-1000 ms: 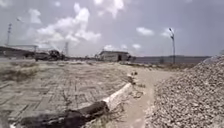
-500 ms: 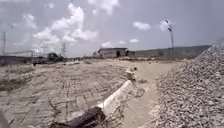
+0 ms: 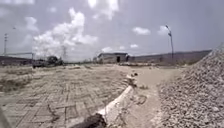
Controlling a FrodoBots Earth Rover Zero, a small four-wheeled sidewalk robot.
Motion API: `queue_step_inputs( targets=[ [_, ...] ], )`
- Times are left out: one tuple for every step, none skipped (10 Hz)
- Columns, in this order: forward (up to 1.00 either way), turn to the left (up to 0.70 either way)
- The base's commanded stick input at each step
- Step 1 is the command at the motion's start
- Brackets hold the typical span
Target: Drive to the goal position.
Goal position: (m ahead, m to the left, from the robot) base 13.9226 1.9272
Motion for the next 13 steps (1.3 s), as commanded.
queue_step_inputs(
  targets=[
    [0.00, -0.70],
    [0.00, -0.70],
    [0.00, -0.45],
    [0.00, -0.45],
    [0.04, -0.37],
    [0.09, -0.36],
    [0.17, -0.64],
    [0.34, -0.84],
    [0.34, -0.84],
    [0.27, -0.74],
    [0.15, -0.57],
    [0.00, -0.70],
    [0.00, -0.70]
  ],
)
